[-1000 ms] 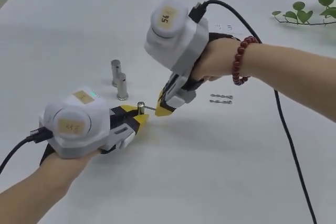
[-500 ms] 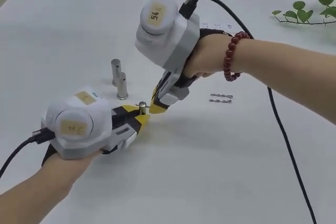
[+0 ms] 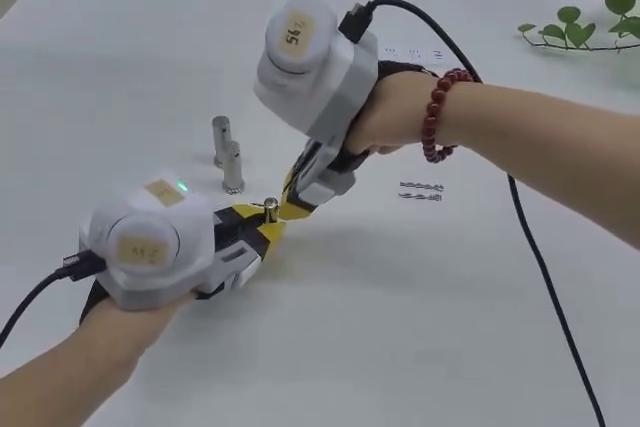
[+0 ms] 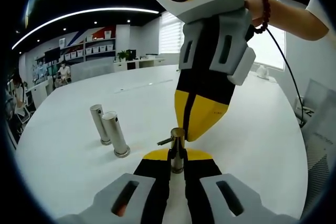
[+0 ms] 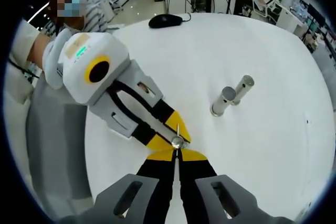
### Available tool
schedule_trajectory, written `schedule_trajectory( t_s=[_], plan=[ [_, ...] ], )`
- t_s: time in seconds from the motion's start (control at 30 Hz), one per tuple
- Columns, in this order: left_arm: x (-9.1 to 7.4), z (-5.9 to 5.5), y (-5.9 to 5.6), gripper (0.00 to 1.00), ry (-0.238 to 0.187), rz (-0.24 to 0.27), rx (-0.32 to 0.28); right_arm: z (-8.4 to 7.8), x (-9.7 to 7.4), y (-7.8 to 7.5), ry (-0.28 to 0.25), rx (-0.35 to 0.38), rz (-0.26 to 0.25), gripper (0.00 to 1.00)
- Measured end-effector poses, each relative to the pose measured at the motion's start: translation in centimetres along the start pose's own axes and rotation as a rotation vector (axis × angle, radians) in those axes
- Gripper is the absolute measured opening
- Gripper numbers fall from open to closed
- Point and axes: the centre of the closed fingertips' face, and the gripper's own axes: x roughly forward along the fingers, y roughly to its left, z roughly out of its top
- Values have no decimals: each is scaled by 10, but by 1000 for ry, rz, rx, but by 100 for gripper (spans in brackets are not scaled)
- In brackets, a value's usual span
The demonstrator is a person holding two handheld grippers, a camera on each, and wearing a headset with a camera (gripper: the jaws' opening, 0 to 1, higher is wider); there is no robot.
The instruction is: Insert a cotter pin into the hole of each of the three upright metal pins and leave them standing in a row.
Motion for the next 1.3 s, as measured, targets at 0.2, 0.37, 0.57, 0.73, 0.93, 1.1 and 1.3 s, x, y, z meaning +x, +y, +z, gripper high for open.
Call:
schedule_trajectory(
  t_s=[0.2,0.37,0.57,0.73,0.93,1.1,1.3],
  plan=[
    [0,0,0,7,0,5,-4,1,-2,0,-51,1,4,10],
    [1,0,-1,7,0,10,-3,-4,-6,-2,-60,23,-6,12],
    [1,0,-1,7,2,18,-1,-8,-9,-1,-76,34,-13,10],
    [1,0,-1,7,3,33,-11,-7,-8,-3,-79,21,-25,6],
    [1,0,0,7,4,59,-19,-4,-7,-4,-85,14,-31,5],
    [1,0,-1,7,7,82,-14,-2,-7,-4,-85,-3,-34,5],
    [1,-1,1,7,9,96,-22,-2,-7,-4,-85,-15,-40,5]
  ],
)
